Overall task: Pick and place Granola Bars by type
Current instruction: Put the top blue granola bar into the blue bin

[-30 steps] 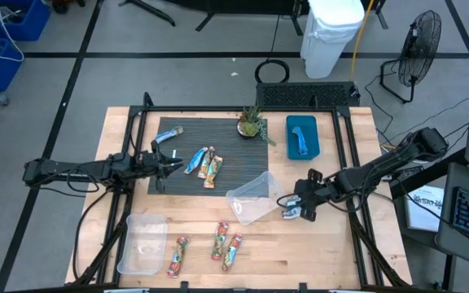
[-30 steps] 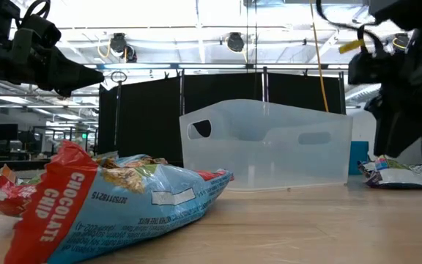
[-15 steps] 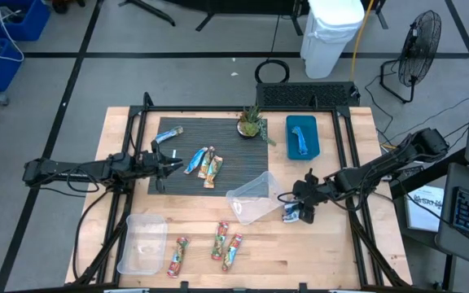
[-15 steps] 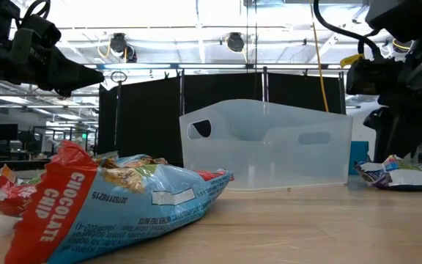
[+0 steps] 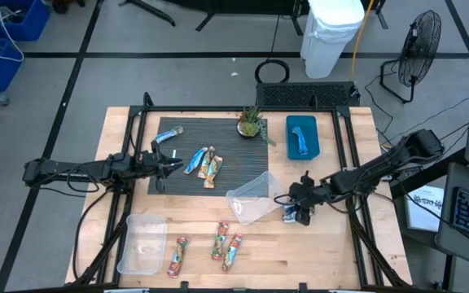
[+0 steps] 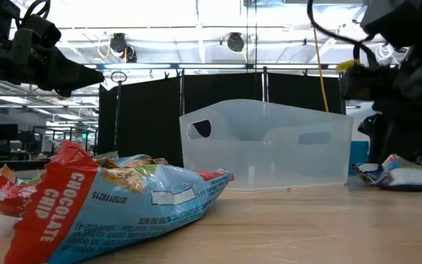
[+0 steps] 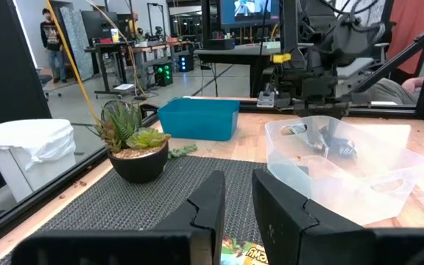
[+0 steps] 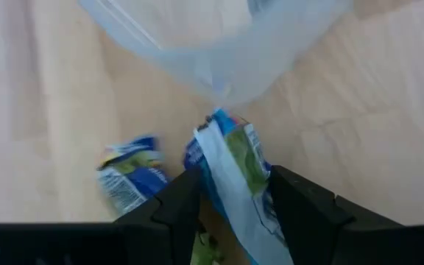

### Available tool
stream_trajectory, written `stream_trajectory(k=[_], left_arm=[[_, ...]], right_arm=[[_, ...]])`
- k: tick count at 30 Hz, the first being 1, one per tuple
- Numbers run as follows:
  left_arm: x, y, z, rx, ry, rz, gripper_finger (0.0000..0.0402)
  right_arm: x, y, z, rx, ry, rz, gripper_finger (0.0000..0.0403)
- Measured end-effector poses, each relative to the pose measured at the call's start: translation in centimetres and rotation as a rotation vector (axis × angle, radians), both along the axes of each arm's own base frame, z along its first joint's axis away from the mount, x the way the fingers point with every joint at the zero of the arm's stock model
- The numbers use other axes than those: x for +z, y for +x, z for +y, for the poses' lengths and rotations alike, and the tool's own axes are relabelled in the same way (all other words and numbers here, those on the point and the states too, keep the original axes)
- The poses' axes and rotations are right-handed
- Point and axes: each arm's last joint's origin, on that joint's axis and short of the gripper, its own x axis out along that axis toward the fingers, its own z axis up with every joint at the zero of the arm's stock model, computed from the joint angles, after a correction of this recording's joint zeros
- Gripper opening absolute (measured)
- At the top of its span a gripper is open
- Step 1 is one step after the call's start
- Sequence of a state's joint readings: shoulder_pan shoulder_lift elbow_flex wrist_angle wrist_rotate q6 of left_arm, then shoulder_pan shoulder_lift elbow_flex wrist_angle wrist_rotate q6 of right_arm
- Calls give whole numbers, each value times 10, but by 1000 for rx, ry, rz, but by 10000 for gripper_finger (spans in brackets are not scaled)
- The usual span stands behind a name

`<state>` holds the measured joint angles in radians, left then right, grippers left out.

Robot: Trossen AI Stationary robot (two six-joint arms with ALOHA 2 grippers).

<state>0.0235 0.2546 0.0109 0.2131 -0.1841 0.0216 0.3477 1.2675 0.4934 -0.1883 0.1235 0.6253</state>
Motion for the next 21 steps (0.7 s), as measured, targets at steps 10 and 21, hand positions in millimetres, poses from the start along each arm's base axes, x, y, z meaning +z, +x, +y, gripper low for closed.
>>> stream_trajectory(k=[10,21], left_arm=[[0,0,0,0,0,0,76],[0,0,0,0,0,0,76]], right_arm=[[-5,3,2,30,6,13,145],[4,3,2,84,0,-54,23]])
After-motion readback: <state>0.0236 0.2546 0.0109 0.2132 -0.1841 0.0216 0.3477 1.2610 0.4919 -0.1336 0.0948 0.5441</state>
